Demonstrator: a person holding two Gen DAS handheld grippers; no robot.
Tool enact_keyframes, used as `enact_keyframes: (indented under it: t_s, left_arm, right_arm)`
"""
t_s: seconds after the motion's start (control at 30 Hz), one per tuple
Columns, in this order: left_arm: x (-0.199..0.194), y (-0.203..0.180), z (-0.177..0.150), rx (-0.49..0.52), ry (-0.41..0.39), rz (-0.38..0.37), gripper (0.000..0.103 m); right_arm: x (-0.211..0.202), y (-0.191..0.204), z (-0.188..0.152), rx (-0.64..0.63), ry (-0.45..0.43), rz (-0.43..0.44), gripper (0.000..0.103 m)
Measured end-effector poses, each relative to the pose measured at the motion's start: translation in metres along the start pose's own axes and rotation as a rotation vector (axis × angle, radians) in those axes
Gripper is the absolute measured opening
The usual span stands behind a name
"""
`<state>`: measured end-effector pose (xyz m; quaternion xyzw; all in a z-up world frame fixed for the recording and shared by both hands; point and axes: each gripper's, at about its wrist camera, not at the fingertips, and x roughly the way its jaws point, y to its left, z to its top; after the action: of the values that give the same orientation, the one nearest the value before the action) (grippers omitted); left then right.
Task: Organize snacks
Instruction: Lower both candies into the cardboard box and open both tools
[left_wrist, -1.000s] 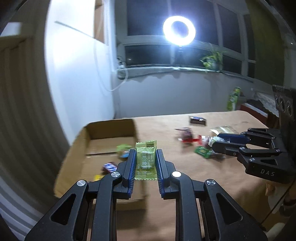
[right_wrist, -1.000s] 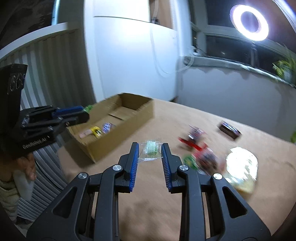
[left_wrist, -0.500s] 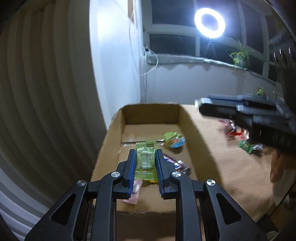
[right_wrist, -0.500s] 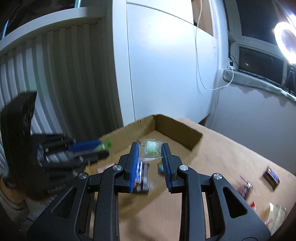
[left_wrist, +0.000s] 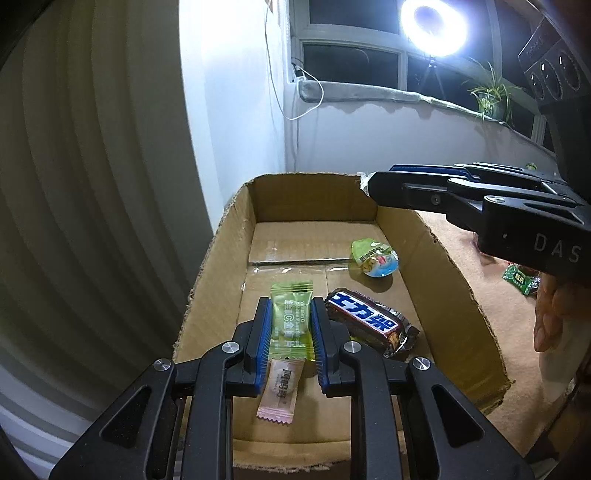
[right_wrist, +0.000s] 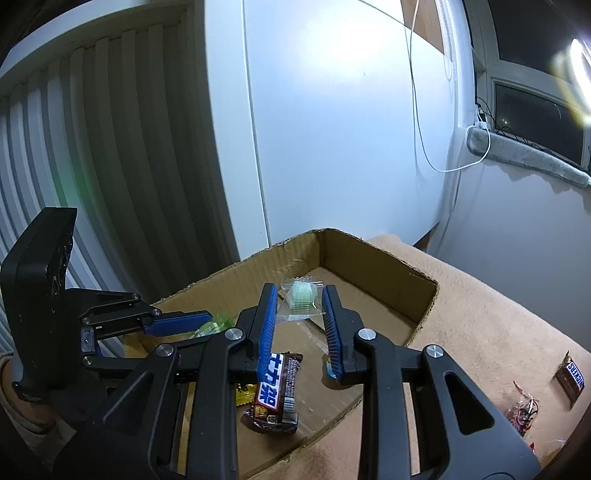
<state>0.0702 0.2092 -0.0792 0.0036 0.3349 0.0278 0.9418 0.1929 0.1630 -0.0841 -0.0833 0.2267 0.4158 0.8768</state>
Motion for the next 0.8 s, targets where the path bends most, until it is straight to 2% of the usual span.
enact_keyframes:
  t_s: [0.13,0.17,0.2,0.27,0.43,0.8]
  left_arm:
    - [0.004,-0.001,0.001,0.012,0.014,-0.001,0.021]
    - [0.004,-0.004,0.001,0.028,0.021,0.004,0.026]
    - [0.004,-0.005,0.001,0.034,0.02,0.016,0.043]
    - [-0.001,-0.007,0.001,0.037,-0.002,0.041,0.066]
    - [-0.01,-0.006,0.004,0.034,-0.023,0.078,0.067]
    - [-0.031,-0.016,0.008,0.047,-0.055,0.098,0.067]
  right_arm:
    - [0.002,-0.003,-0.002,0.01,0.004,-0.005,0.026]
    - [0.003,-0.003,-0.002,0.008,0.012,-0.015,0.026]
    - [0.004,-0.004,-0.002,0.006,0.023,-0.027,0.027]
    - [-0.004,-0.008,-0.003,0.026,-0.002,-0.038,0.037]
    - [-0.021,-0.005,-0.003,0.015,-0.026,-0.052,0.039]
    - [-0.05,0.004,-0.008,0.022,-0.053,-0.062,0.039]
